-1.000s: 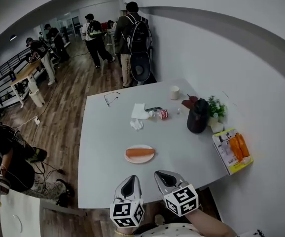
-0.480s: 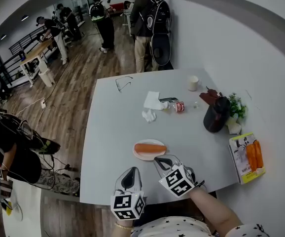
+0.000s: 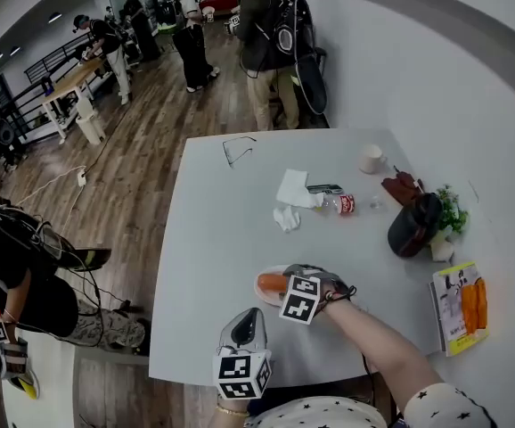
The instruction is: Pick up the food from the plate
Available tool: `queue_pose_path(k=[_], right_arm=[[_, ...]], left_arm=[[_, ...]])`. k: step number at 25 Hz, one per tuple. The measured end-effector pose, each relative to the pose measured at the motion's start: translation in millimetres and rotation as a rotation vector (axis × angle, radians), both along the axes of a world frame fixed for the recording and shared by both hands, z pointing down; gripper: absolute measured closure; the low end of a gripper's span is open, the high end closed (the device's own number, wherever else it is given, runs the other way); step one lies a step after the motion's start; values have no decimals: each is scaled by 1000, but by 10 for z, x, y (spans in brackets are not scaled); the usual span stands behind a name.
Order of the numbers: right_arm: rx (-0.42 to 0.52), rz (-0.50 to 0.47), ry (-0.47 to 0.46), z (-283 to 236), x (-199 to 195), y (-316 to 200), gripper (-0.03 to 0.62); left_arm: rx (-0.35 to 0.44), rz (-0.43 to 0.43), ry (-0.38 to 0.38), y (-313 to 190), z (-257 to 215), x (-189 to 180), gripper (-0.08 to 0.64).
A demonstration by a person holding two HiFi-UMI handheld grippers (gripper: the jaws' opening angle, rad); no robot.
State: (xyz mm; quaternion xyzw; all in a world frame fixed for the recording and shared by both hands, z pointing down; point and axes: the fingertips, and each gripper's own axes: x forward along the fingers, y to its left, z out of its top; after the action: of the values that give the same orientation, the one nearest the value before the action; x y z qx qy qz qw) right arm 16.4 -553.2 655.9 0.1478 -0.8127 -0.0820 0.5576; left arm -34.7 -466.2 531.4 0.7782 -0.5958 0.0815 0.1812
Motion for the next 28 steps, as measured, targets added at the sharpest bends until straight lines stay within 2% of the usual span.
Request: queue_pose_path(k=[2, 6, 10, 13, 15, 18, 22, 28], right_arm=[[-28, -32, 67, 144, -29, -90, 349], [-136, -73, 164, 375, -42, -129, 368], [-221, -77, 178, 403, -39, -126, 377], [-216, -72, 177, 402, -43, -133, 379], [-217, -43, 143, 388, -45, -109, 379], [-220, 46, -6, 242, -73, -49, 379], [-124, 176, -258, -181, -44, -30, 380], [-67, 379, -714, -985, 54, 354, 380]], left_arm=[[-7, -4, 6, -42, 15, -23, 552], [-17, -11, 12, -71, 46, -63, 551], [-24, -22, 17, -72, 93, -90, 552], [-24, -25, 19, -79, 103, -94, 551], [-21, -22, 17, -79, 92, -89, 552], [-10, -24, 16, -73, 51, -92, 551], [7, -25, 14, -52, -14, -67, 552], [36, -10, 9, 42, -105, 50, 552]])
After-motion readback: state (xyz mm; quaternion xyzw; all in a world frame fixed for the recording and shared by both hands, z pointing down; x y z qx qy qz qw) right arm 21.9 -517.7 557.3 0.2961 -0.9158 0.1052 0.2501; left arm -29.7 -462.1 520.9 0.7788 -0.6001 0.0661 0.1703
